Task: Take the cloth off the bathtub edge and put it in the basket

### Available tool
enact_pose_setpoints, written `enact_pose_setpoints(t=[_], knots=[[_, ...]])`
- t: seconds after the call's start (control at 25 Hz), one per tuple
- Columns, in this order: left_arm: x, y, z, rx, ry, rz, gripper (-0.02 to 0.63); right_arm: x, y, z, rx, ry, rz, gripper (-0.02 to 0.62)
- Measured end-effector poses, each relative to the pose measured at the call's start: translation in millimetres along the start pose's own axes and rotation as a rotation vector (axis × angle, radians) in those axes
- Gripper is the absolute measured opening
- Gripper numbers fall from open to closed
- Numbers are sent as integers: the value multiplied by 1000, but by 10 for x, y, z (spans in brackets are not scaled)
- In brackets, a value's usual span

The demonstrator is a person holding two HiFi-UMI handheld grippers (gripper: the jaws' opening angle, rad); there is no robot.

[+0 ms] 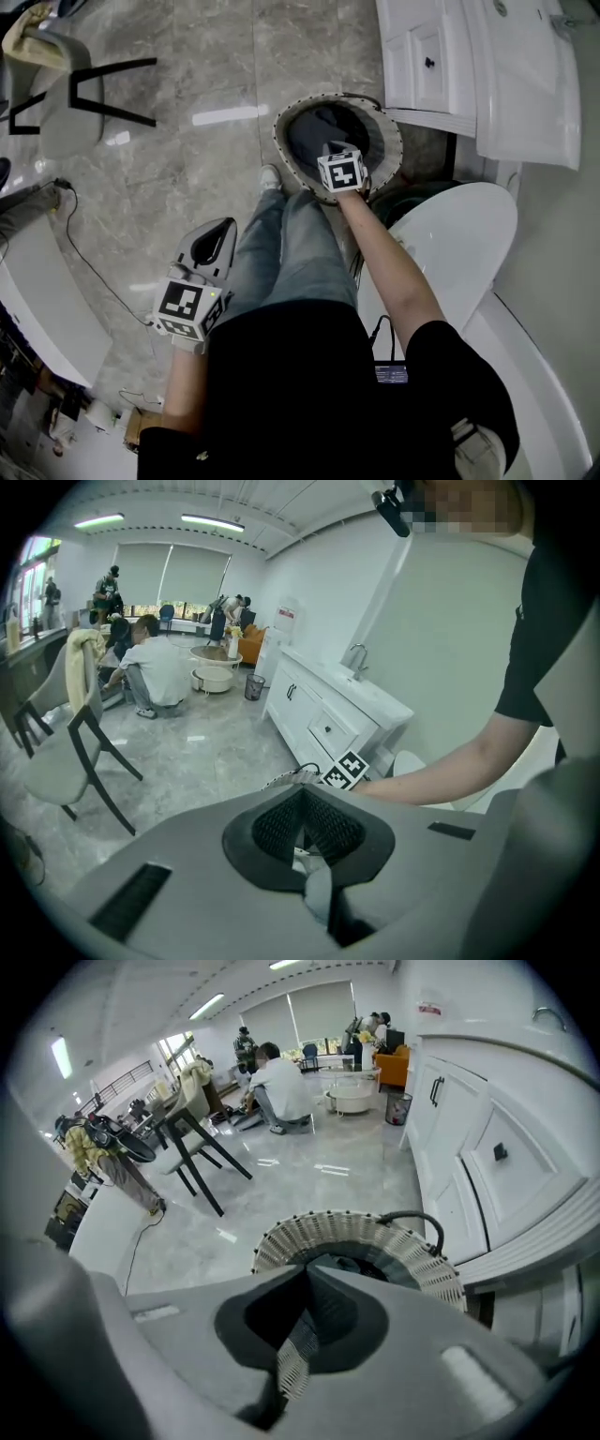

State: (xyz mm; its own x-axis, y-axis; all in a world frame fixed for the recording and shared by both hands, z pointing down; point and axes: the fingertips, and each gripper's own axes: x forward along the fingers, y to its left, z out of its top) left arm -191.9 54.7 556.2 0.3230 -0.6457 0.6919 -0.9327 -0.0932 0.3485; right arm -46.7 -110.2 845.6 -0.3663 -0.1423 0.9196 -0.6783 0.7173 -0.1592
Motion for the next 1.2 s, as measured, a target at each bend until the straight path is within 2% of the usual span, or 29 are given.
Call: enact_pose_setpoints(t=[0.24, 0.64, 1.04, 1.2], knots=[[-98, -164, 305, 42, -47, -30, 12, -766, 184, 324, -6, -90, 34, -3], [-340, -429, 936, 97, -157, -63, 12, -2220, 435, 896, 31, -323, 97, -3], [-637, -607, 1597, 145, -274, -91, 12, -3616, 415, 1400, 40, -575, 125, -3], [-769, -696, 1920, 157, -332, -110, 12, -4118, 385, 1605, 18, -664, 111, -3]])
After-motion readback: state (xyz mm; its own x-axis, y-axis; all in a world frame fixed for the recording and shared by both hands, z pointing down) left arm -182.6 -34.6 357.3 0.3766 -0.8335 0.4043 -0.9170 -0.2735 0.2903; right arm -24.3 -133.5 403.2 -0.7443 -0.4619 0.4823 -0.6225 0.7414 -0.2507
